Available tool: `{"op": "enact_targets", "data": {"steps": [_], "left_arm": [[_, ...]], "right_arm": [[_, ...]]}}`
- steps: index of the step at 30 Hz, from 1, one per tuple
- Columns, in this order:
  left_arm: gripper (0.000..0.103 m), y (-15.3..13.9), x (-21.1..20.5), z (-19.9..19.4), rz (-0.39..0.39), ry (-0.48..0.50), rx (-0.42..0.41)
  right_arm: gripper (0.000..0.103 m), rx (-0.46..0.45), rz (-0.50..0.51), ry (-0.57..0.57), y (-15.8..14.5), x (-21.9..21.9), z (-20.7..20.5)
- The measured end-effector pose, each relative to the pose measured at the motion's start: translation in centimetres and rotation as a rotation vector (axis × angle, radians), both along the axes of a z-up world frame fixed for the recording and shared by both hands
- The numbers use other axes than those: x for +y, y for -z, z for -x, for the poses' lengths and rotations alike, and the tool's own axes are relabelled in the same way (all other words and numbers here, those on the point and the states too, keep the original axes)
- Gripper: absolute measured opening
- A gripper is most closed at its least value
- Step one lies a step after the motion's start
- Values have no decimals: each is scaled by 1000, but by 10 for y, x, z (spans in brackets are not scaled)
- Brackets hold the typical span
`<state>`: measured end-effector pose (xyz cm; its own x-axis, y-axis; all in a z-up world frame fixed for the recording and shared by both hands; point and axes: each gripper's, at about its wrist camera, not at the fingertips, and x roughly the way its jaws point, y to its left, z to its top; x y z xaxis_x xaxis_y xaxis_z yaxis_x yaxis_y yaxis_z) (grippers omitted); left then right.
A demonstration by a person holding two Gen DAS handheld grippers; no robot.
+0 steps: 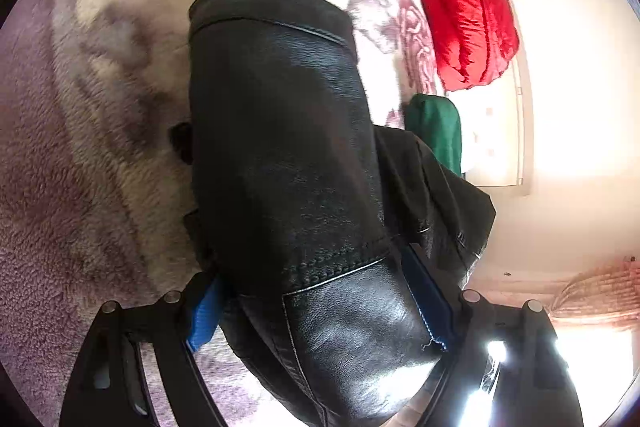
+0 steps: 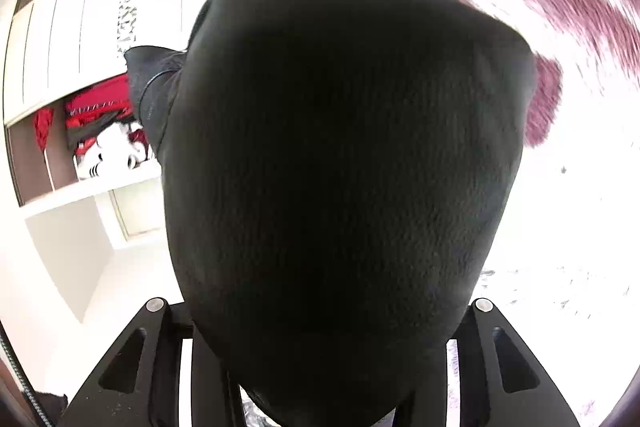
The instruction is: Fold large clothes
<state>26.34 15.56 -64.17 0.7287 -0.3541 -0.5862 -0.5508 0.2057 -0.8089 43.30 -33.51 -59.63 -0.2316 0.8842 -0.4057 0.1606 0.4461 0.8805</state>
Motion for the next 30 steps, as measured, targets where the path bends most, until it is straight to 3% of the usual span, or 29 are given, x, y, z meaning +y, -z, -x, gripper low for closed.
{"op": "enact_targets", "data": {"steps": [8, 14, 19, 23, 27, 30], "left_arm": [[80, -18, 4, -50, -4, -6, -87], [80, -53, 5, -120, -11, 11, -184], [80, -77, -1, -204, 13, 32, -263], [80, -92, -11, -269, 14, 54, -320], [80, -90, -24, -340, 13, 77, -356], [80, -76, -33, -381, -14, 110, -367]], "right_arm": [[40, -100, -14, -31, -64, 21, -33], [40, -185, -24, -21, -129, 2, -98], [39, -259, -7, 6, -186, -19, -185], [39, -284, -5, 20, -213, -54, -269], [39, -274, -12, 12, -221, -75, -367], [40, -253, -25, -19, -206, -83, -438]]}}
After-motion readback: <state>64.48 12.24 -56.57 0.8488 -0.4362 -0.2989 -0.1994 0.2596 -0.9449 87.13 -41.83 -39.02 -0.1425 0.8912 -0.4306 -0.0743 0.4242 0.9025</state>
